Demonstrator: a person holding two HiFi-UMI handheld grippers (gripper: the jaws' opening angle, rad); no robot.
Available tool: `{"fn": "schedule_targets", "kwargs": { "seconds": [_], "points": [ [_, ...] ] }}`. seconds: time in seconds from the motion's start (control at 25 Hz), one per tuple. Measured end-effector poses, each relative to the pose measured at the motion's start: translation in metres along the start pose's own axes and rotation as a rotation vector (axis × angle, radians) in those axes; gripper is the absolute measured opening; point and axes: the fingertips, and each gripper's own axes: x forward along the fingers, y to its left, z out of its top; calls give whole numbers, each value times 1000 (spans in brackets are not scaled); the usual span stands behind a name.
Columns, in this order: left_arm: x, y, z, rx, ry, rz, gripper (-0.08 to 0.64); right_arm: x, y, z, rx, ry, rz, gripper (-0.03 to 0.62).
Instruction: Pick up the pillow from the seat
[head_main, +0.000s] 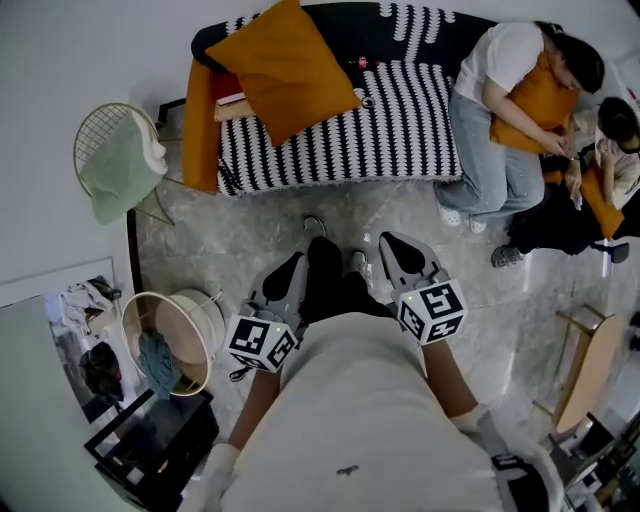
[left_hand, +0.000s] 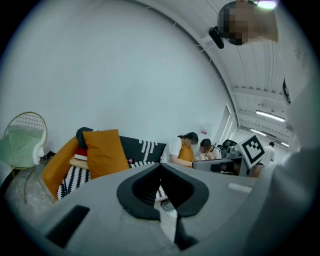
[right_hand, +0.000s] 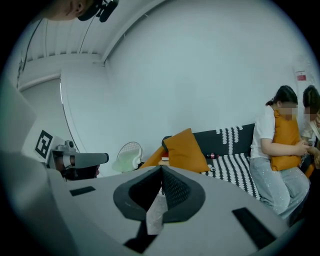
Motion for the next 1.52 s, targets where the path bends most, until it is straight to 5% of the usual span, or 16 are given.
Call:
{"fn": "schedule_targets", "kwargs": {
  "seconds": [0.8, 1.52],
  "points": [
    [87, 107, 108, 26, -66, -95, 11, 119, -4, 117, -66, -48, -40, 6],
    [88, 193, 115, -22, -52, -61, 11, 182, 19, 130, -58, -12, -59, 6]
  ]
}}
